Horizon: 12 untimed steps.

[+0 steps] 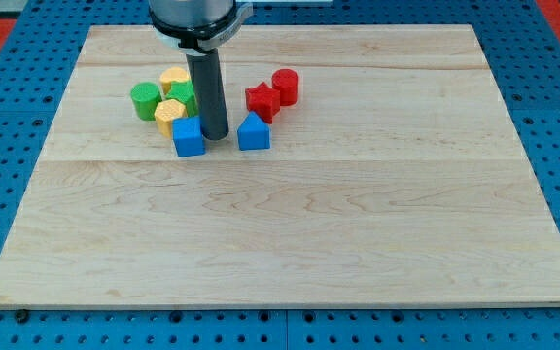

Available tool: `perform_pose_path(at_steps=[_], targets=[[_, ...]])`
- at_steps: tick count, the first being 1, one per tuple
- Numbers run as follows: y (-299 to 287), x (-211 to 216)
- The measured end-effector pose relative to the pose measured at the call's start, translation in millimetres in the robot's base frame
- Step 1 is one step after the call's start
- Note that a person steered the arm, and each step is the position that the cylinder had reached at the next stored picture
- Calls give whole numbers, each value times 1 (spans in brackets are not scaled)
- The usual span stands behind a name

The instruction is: Push the blue triangle and red blocks to the center

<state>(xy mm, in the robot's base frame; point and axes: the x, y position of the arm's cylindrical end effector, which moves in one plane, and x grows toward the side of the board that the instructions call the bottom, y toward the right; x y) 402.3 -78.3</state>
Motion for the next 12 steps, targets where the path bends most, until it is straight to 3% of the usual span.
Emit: perform_pose_path(at_steps=[2, 4, 6, 9, 11, 12], targets=[[-50, 0], [-49, -39], [-14, -99], [83, -121], [87, -42], [97, -47]])
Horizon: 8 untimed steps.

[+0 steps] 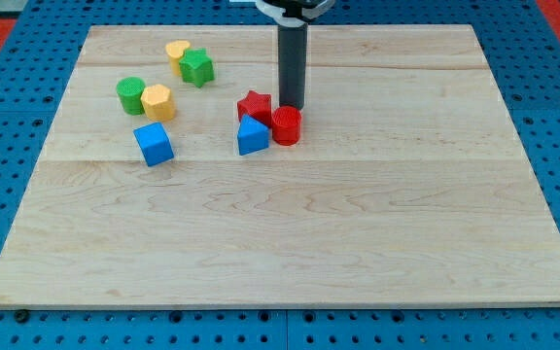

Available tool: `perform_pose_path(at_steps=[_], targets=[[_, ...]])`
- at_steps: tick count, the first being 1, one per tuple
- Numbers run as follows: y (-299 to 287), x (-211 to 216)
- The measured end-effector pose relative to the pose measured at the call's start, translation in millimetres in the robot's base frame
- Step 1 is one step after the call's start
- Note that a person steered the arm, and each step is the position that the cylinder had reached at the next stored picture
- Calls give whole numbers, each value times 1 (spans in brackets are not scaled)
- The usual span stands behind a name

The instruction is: Push the blue triangle and red blocks to the center

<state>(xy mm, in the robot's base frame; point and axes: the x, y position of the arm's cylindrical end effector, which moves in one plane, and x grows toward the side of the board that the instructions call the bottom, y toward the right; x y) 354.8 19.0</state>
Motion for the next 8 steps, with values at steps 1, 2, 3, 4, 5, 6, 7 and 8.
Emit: perform_pose_path(at_steps=[1, 2, 3, 4, 5, 6, 7, 8], targets=[[9, 0], [9, 0], [9, 5], [13, 8], [13, 8], [13, 2], [6, -19], [3, -33]])
